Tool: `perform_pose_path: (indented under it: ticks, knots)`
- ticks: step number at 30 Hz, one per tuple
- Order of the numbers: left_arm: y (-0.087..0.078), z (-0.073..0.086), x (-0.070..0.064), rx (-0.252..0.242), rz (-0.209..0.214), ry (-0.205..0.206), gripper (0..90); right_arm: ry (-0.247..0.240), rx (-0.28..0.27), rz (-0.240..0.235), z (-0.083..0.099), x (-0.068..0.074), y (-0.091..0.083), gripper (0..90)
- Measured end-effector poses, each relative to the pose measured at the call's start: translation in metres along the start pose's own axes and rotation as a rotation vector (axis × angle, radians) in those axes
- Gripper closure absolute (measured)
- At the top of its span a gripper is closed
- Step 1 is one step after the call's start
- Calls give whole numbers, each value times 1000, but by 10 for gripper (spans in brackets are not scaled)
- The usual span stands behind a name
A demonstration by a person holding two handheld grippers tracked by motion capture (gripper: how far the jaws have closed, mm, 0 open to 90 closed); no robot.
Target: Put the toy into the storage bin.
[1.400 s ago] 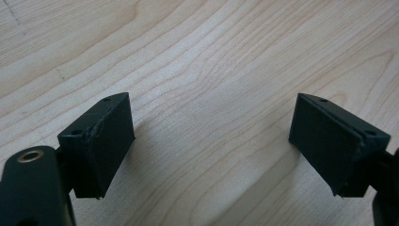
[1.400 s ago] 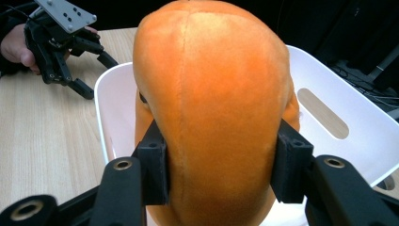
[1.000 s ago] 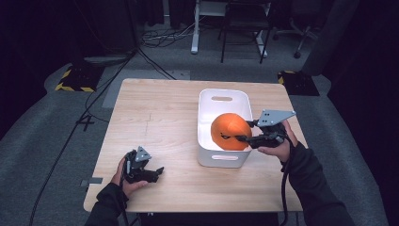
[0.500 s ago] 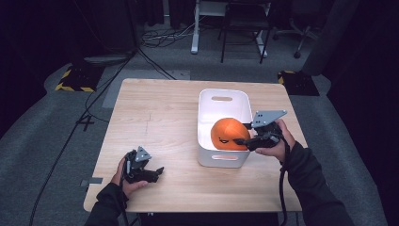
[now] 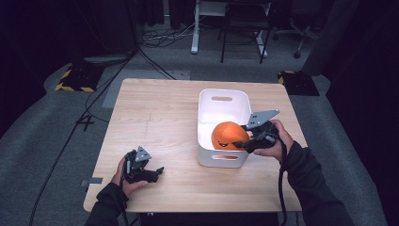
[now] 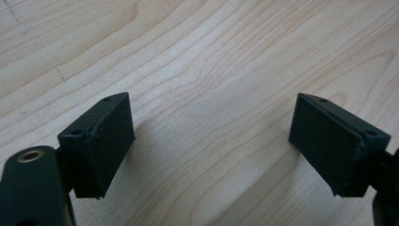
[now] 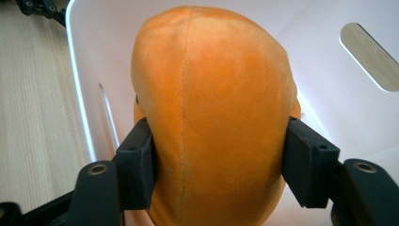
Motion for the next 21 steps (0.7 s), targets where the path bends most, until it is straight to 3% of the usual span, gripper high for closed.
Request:
perform_pose_path:
  ticks: [7, 11, 21]
  knots:
    - [0, 0, 0, -1, 0, 0, 148, 8, 29, -7, 1, -1, 4, 340]
    - [0, 0, 0, -1, 1, 0, 148, 19, 78, -9, 3, 0, 12, 332]
    - [0, 0, 0, 0, 0, 0, 148, 26, 105, -5, 6, -4, 18, 314]
Point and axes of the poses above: each handheld gripper's, and its own axes: y roughly forward along the jaws, z roughly out of its underside, x roughly to its left, the point moved 5 cm from there along y, roughly forward along the jaws, and after that the axes turned 6 degrees about -x, right-handed, at the moved point
